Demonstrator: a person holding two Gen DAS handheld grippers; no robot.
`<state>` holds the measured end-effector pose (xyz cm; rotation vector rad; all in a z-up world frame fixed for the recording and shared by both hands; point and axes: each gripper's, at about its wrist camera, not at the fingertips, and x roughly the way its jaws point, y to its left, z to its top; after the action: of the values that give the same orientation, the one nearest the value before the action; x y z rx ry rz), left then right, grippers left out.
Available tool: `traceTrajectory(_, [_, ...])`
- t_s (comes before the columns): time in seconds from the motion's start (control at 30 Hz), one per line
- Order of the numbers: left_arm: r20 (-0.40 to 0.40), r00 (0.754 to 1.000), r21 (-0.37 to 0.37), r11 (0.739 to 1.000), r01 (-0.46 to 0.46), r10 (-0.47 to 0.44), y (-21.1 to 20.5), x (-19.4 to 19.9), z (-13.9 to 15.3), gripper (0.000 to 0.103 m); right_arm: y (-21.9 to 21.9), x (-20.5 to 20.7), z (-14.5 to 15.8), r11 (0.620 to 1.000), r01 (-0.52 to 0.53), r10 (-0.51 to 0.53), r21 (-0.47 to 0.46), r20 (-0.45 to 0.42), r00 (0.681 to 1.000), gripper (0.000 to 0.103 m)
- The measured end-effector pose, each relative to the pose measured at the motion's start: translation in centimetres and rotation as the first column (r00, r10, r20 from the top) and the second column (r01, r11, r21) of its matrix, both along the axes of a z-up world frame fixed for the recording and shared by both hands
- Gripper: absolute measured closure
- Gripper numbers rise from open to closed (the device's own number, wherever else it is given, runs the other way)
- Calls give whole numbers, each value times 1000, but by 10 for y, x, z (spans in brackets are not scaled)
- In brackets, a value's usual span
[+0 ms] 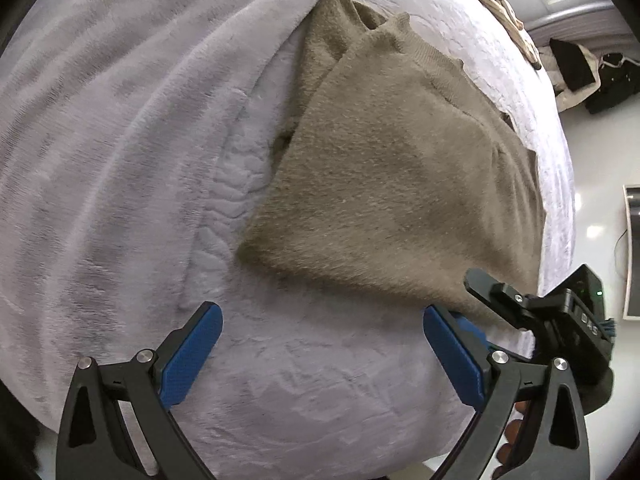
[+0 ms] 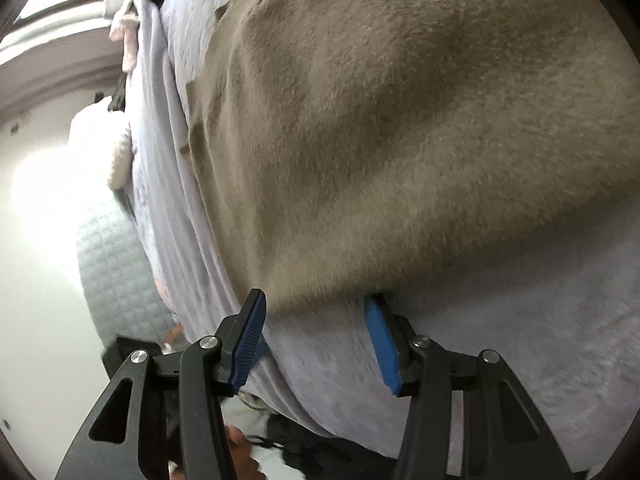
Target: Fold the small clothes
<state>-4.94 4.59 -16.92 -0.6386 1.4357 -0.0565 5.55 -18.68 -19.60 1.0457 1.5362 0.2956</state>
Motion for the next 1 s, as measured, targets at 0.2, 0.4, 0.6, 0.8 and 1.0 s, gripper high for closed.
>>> traceTrajectory(0.2, [-1, 999, -87, 995, -44, 44, 0, 0, -7, 2, -5, 1, -14, 996, 65, -63, 60, -36, 997, 48])
traceTrajectory(0.4, [9, 994, -220, 970, -107, 112, -1, 12, -13, 2, -11, 6, -22, 986, 132, -126, 107, -53, 991, 88])
traceTrajectory(0.6, [24, 988, -350, 927, -132, 150, -19, 22, -17, 2, -17, 16, -9, 976, 124, -128, 179, 15, 992, 93])
traceTrajectory(0.8, [44, 956, -357, 898, -255, 289, -22, 32, -21, 2, -18, 24, 2, 978, 95, -105, 186, 45, 993, 93])
traceTrajectory(1.0, [87, 930, -237, 914, -329, 357, -18, 57, -24, 21, -12, 24, -3, 989, 33, -38, 146, 31, 999, 93])
